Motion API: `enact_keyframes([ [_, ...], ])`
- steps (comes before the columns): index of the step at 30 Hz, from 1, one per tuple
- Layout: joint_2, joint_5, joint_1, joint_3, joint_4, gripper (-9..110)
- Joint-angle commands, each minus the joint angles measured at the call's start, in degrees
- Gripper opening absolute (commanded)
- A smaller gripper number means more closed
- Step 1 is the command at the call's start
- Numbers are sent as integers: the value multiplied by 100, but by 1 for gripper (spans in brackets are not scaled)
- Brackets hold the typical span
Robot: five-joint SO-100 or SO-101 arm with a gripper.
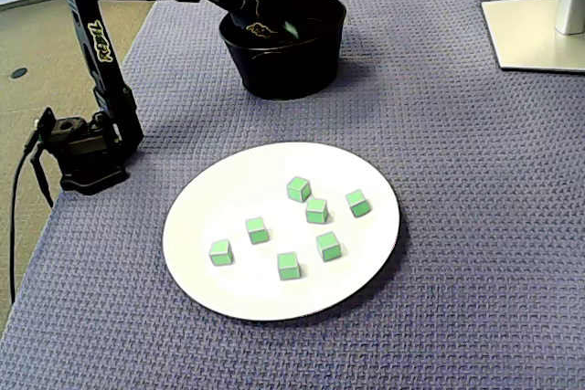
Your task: Pick up the items on the white plate and put them in the black container.
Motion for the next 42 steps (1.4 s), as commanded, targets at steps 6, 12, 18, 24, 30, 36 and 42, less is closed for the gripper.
enact_keyframes([
  [6,1424,-158,545,-88,1477,27],
  [12,2716,-114,1696,-1151,3270,31],
  [18,3419,255,4043,-2118,4685,36],
  [24,3226,-2865,6205,-1881,5326,35],
  [30,2487,-6126,7787,-1002,4263,31],
  [36,1336,-7638,8490,-1072,3850,31],
  [42,492,-8218,8991,-888,3384,33],
])
